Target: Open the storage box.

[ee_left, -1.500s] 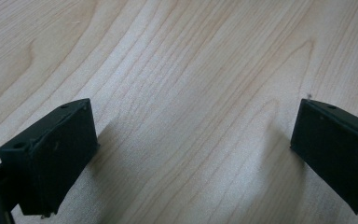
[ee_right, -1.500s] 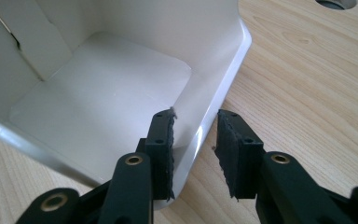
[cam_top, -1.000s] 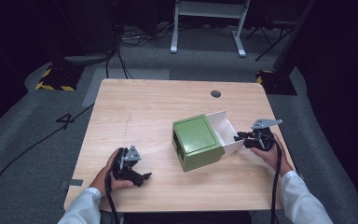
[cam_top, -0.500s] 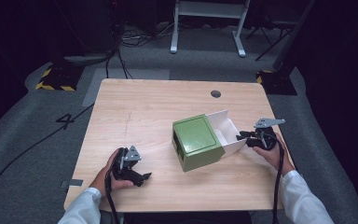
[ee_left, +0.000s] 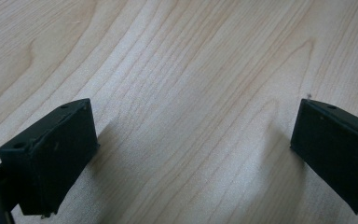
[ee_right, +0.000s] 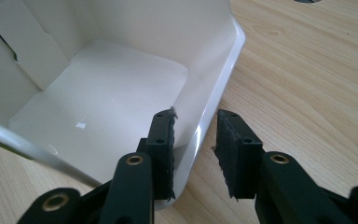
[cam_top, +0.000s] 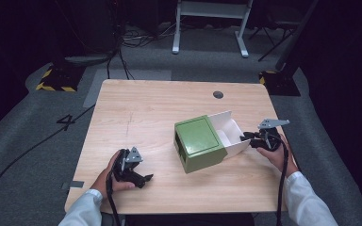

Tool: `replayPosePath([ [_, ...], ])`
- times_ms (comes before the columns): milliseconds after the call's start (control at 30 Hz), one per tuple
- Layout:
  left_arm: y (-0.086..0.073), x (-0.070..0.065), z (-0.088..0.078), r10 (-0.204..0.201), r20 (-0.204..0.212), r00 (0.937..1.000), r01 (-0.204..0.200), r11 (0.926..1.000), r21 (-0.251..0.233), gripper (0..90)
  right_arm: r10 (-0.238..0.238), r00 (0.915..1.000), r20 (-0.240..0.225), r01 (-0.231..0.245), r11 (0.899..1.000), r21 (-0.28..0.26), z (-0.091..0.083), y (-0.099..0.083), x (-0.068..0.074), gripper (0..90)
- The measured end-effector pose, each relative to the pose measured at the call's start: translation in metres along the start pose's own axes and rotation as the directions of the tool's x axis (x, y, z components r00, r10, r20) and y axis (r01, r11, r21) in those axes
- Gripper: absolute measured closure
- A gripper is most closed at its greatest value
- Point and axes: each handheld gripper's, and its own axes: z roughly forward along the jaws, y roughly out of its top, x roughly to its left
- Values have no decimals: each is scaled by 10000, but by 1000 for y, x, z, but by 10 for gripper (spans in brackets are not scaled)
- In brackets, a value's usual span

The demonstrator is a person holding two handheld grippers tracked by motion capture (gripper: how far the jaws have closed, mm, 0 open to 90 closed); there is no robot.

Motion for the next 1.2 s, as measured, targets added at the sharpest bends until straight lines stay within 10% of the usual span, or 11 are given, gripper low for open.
replayPosePath([
  [633, 0, 0, 0, 3, 1, 10000, -3, 10000, 0, 5, -81, 9996, 264, 81, 10000, -21, -3, 1, -1, 630],
  [1200, 0, 0, 0, -1, 0, 10000, 1, 10000, 3, 5, -122, 9949, 1000, 166, 9989, -434, -24, 11, -2, 409],
])
